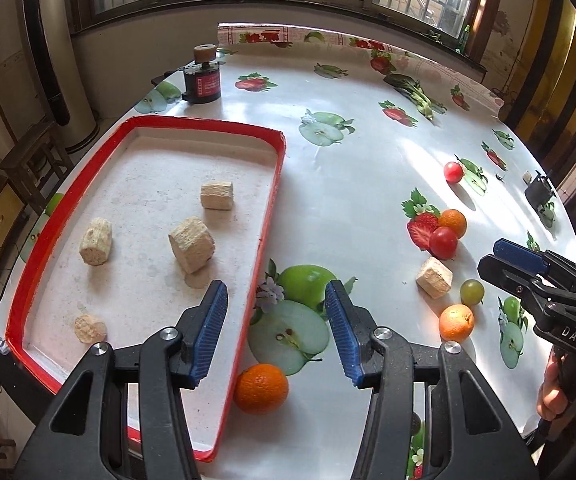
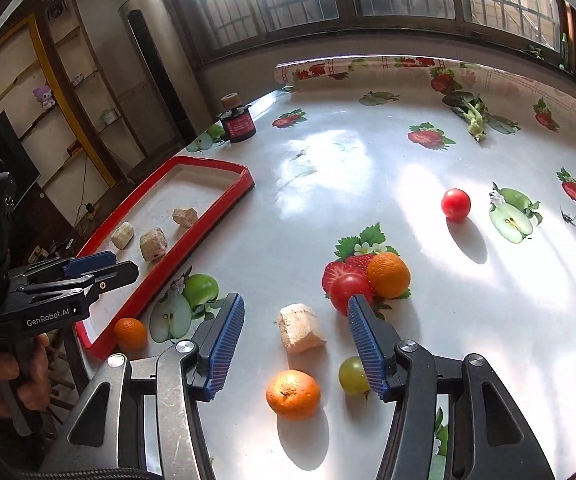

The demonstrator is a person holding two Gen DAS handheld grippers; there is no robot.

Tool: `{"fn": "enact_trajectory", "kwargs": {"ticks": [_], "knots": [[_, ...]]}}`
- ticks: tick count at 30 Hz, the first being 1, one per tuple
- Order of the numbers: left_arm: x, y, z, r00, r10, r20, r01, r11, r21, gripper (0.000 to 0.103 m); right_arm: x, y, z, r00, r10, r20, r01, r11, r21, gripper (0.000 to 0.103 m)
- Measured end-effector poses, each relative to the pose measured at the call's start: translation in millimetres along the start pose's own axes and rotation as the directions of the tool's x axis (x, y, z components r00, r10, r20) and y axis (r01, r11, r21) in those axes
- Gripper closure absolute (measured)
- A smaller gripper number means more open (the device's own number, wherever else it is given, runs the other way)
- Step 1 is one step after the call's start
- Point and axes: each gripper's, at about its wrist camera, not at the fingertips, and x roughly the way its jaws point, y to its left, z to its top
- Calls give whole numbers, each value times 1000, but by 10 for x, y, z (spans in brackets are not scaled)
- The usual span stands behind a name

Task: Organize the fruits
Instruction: 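Withdraw both tools from the tray back toward the fruits, then grasp an orange with left tool while right tool grasps the green grape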

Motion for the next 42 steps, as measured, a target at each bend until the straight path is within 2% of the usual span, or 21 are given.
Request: {"fn": "enact_trajectory", "kwargs": {"ticks": [14, 23, 26, 32, 37, 38, 39, 40, 41, 42], "knots": [[191, -811, -239, 990, -114, -87, 124, 985, 119, 54, -165, -549, -396, 997, -75, -25, 76, 994, 80, 47], [276, -1097, -291, 979, -162, -120, 180, 971, 155, 53, -97, -654, -342, 997, -78, -30, 80, 993, 88, 48], [284, -1144, -257, 977, -179, -120, 196, 968, 155, 50, -55, -670, -306, 997, -71, -31, 73, 993, 87, 48], [266, -1272, -276, 958, -245, -147, 270, 945, 186, 50, -83, -721, -301, 998, -65, -23, 67, 993, 100, 48], [438, -1391, -306, 960, -225, -164, 257, 942, 214, 50, -141, -862, -308, 996, -90, -18, 92, 987, 129, 48], [485, -1386, -312, 959, -224, -172, 257, 943, 209, 53, -135, -894, -307, 995, -93, -20, 95, 986, 135, 48], [477, -1373, -314, 965, -219, -145, 247, 945, 215, 62, -124, -913, -304, 995, -93, -23, 95, 985, 141, 49], [479, -1355, -310, 960, -236, -150, 264, 941, 213, 69, -112, -922, -304, 996, -88, -27, 91, 985, 145, 50], [481, -1321, -300, 952, -261, -161, 290, 937, 195, 70, -102, -917, -306, 996, -82, -31, 85, 986, 144, 51], [469, -1291, -294, 957, -245, -152, 272, 942, 198, 71, -95, -896, -313, 997, -73, -34, 77, 987, 138, 52]]}}
